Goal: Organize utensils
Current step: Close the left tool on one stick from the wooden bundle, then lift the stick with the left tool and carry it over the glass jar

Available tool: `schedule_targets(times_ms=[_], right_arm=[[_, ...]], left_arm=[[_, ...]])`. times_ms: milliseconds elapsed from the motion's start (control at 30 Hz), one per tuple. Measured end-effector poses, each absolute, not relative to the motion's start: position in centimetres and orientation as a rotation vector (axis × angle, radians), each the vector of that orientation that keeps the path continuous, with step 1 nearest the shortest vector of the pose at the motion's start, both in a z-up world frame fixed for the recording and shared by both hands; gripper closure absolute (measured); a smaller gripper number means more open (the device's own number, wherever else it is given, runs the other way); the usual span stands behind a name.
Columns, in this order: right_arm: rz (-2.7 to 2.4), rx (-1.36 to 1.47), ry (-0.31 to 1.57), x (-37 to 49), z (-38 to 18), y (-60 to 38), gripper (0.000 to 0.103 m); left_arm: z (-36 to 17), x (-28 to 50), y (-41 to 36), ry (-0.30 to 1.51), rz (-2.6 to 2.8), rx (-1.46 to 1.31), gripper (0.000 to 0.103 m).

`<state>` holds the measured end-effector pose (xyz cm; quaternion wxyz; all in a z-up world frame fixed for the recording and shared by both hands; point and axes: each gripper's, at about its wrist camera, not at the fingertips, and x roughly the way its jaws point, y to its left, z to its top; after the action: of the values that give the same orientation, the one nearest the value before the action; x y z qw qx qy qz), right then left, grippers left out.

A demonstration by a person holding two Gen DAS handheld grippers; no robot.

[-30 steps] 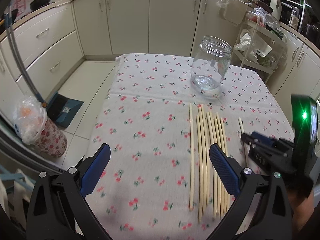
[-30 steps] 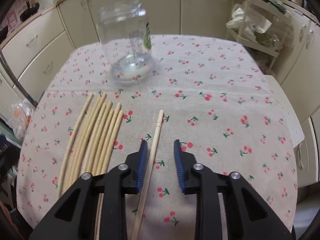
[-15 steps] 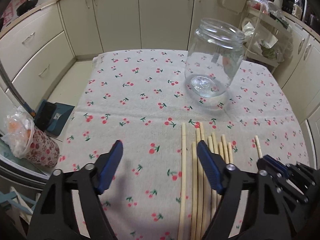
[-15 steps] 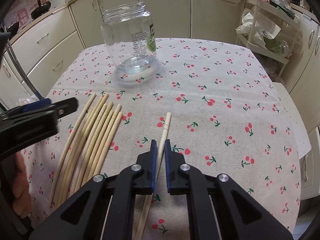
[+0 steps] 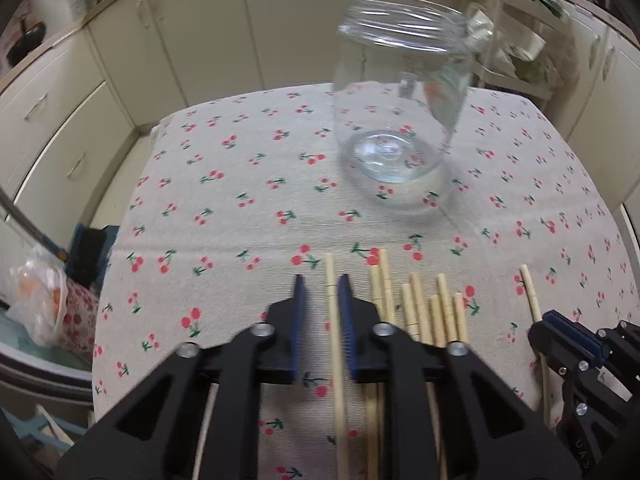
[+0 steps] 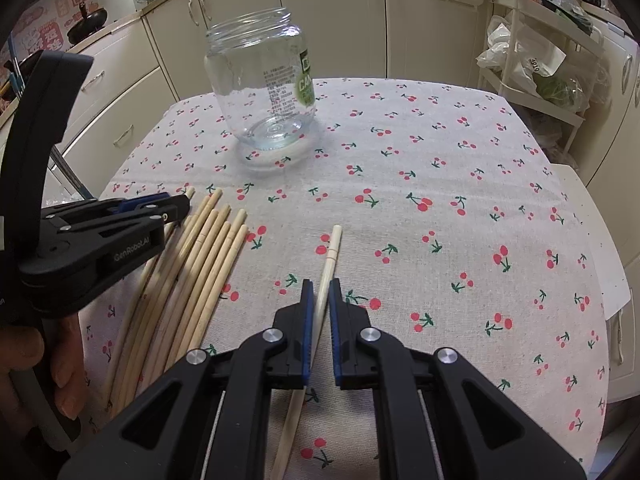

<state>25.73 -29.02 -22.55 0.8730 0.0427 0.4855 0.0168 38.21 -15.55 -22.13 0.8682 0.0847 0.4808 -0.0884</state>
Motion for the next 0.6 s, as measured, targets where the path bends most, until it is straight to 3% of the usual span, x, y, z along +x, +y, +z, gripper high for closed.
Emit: schedule_targets(times_ms=[33,367,600], right_arm=[[0.035,0.098,1.009,25.7,-22.6,-29.1,0.094],[0.066,0.217,0.979,25.3,-22.8,-30.6,0.094],[0.088,0.277,0.973,25.1,-22.9,-31.2,0.094]], left_arm=[[-22.1,38.3,-15.7,1.017,-0.201,0.178,0.097],[-21.4,40.2,-12.0,1.117,-0.294,-0.023,0.098],[-15.5,40.0,-10.2,0.946,-0.323,-0.138,0.098]])
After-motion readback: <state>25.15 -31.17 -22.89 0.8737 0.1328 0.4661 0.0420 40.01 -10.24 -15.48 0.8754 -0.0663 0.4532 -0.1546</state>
